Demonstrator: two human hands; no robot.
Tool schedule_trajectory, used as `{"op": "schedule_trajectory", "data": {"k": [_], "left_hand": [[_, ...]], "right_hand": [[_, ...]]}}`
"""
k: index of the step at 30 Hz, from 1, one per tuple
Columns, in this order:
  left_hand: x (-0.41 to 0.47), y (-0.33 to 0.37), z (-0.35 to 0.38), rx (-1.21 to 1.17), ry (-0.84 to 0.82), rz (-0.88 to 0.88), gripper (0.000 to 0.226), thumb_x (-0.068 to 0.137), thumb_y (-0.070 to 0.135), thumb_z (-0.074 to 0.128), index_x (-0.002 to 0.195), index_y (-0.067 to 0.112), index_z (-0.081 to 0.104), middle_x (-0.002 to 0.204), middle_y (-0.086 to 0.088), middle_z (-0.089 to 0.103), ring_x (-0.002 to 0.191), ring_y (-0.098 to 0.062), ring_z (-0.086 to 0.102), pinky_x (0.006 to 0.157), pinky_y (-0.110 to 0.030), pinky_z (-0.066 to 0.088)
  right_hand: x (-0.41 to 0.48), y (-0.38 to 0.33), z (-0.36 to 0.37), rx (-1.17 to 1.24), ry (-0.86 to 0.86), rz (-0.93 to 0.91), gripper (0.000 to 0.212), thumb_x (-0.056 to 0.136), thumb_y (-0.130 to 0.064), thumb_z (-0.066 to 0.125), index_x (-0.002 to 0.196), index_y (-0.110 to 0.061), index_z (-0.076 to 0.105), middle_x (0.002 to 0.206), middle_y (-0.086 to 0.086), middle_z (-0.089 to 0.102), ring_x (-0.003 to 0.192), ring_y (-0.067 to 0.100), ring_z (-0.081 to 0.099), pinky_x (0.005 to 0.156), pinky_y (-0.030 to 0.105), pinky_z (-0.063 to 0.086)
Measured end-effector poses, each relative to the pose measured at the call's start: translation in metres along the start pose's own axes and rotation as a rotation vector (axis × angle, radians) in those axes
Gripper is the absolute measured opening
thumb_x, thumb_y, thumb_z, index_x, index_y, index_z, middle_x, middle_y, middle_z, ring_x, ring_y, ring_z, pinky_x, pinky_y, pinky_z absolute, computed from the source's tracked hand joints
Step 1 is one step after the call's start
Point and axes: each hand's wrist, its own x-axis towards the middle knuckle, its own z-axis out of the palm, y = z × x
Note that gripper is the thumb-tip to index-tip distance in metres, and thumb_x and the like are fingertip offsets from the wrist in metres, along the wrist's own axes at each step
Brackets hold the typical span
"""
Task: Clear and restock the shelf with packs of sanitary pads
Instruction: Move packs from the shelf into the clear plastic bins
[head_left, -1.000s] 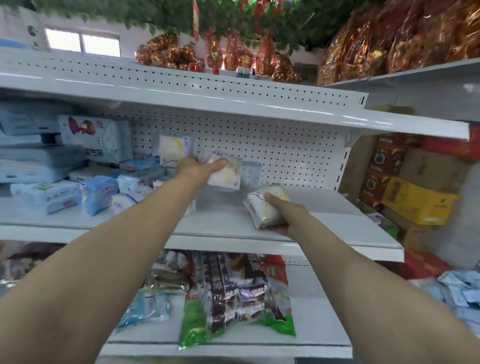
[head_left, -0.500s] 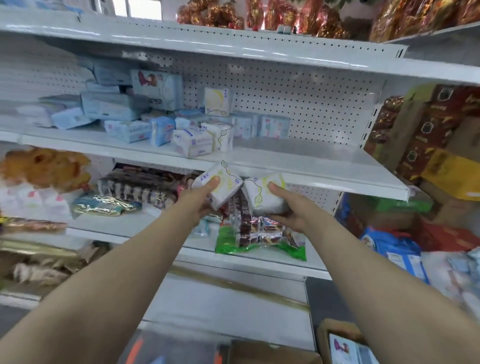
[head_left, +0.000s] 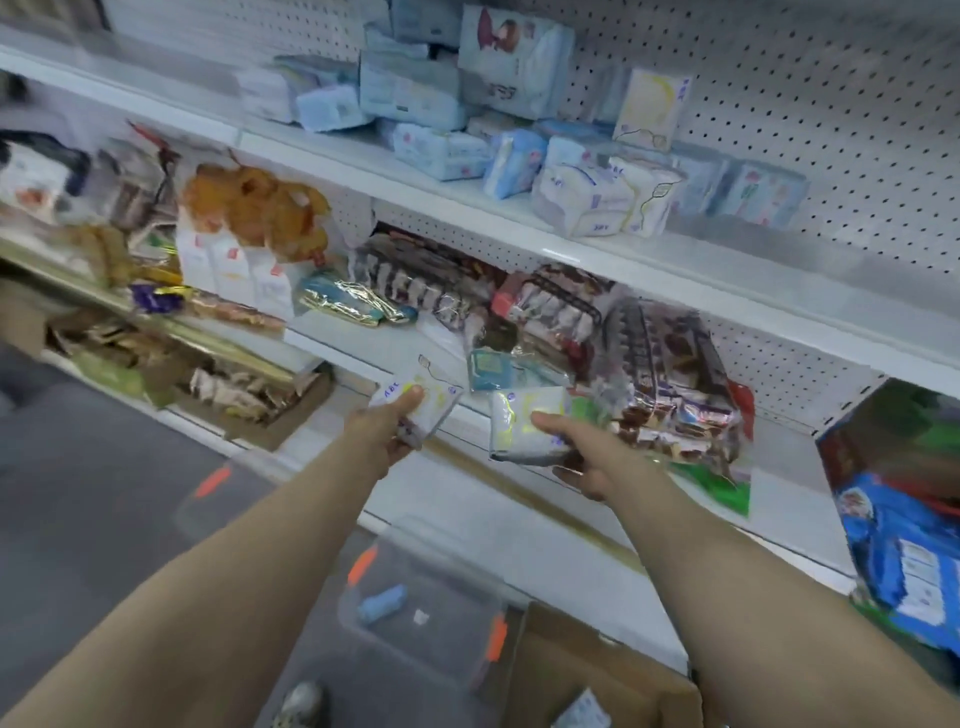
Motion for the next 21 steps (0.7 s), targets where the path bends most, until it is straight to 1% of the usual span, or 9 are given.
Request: {"op": "schedule_trajectory", "data": {"k": [3, 5, 6, 9, 12, 14, 16, 19, 21], "left_hand": [[0.045, 0.002, -0.060, -0.044, 0.074, -0.052, 0.066, 0.070, 0.036, 0.090, 0.124, 0.007, 0.064, 0.119, -0.015, 0.070, 0.100, -0.030, 0.071, 0.080, -0.041, 0.061], [0.069, 0.008, -0.096, -0.069, 0.123, -0.082, 0.067, 0.071, 0.037, 0.089, 0.125, 0.006, 0.064, 0.117, -0.014, 0.071, 0.098, -0.028, 0.072, 0.070, -0.035, 0.061], [0.074, 0.013, -0.110, -0.074, 0.144, -0.093, 0.065, 0.073, 0.036, 0.088, 0.125, 0.005, 0.064, 0.115, -0.012, 0.071, 0.096, -0.026, 0.071, 0.070, -0.034, 0.061], [0.099, 0.021, -0.151, -0.062, 0.168, -0.100, 0.052, 0.084, 0.032, 0.080, 0.123, 0.002, 0.064, 0.105, -0.012, 0.065, 0.090, -0.024, 0.065, 0.086, -0.032, 0.057], [0.129, 0.026, -0.183, -0.085, 0.234, -0.140, 0.030, 0.090, 0.023, 0.074, 0.111, 0.004, 0.064, 0.096, -0.012, 0.064, 0.079, -0.022, 0.062, 0.095, -0.040, 0.054], [0.157, 0.025, -0.203, -0.116, 0.298, -0.170, 0.017, 0.091, 0.018, 0.073, 0.091, 0.006, 0.061, 0.083, -0.010, 0.061, 0.071, -0.020, 0.058, 0.084, -0.038, 0.053], [0.184, 0.021, -0.222, -0.124, 0.327, -0.224, 0.021, 0.089, 0.020, 0.075, 0.083, 0.009, 0.058, 0.077, -0.008, 0.058, 0.067, -0.019, 0.055, 0.070, -0.032, 0.049], [0.224, 0.004, -0.256, -0.106, 0.375, -0.306, 0.035, 0.080, 0.026, 0.084, 0.098, 0.008, 0.060, 0.090, -0.010, 0.064, 0.072, -0.019, 0.062, 0.078, -0.038, 0.056], [0.255, -0.013, -0.282, -0.113, 0.393, -0.335, 0.065, 0.070, 0.030, 0.091, 0.123, 0.010, 0.058, 0.106, -0.008, 0.070, 0.082, -0.019, 0.070, 0.073, -0.035, 0.061]], "right_hand": [[0.038, 0.010, 0.064, 0.008, -0.051, 0.065, 0.035, 0.074, -0.031, 0.087, 0.102, -0.016, 0.071, 0.084, -0.003, 0.075, 0.072, 0.009, 0.069, 0.062, 0.020, 0.052], [0.063, 0.020, 0.105, -0.011, -0.073, 0.128, 0.051, 0.067, -0.034, 0.091, 0.109, -0.015, 0.071, 0.092, -0.001, 0.076, 0.082, 0.012, 0.070, 0.070, 0.024, 0.055], [0.074, 0.025, 0.125, -0.020, -0.086, 0.145, 0.047, 0.069, -0.034, 0.090, 0.108, -0.016, 0.070, 0.093, -0.001, 0.075, 0.082, 0.012, 0.069, 0.070, 0.024, 0.053], [0.105, 0.038, 0.184, -0.038, -0.126, 0.213, 0.035, 0.078, -0.033, 0.084, 0.107, -0.021, 0.067, 0.092, -0.001, 0.072, 0.079, 0.011, 0.064, 0.073, 0.025, 0.049], [0.137, 0.053, 0.232, -0.049, -0.122, 0.260, 0.040, 0.074, -0.031, 0.087, 0.106, -0.017, 0.069, 0.097, 0.004, 0.076, 0.080, 0.017, 0.067, 0.072, 0.029, 0.054], [0.156, 0.062, 0.259, -0.055, -0.111, 0.316, 0.045, 0.073, -0.030, 0.088, 0.110, -0.010, 0.071, 0.093, 0.006, 0.076, 0.076, 0.018, 0.067, 0.062, 0.026, 0.052], [0.173, 0.069, 0.283, -0.056, -0.110, 0.356, 0.035, 0.078, -0.025, 0.086, 0.104, -0.008, 0.070, 0.085, 0.006, 0.073, 0.071, 0.018, 0.064, 0.061, 0.026, 0.050], [0.197, 0.083, 0.313, -0.042, -0.103, 0.413, 0.028, 0.079, -0.021, 0.085, 0.098, -0.008, 0.069, 0.083, 0.008, 0.073, 0.072, 0.020, 0.066, 0.074, 0.034, 0.056], [0.214, 0.093, 0.330, -0.032, -0.104, 0.445, 0.033, 0.077, -0.023, 0.087, 0.100, -0.007, 0.070, 0.089, 0.008, 0.075, 0.081, 0.022, 0.069, 0.090, 0.038, 0.056]]}}
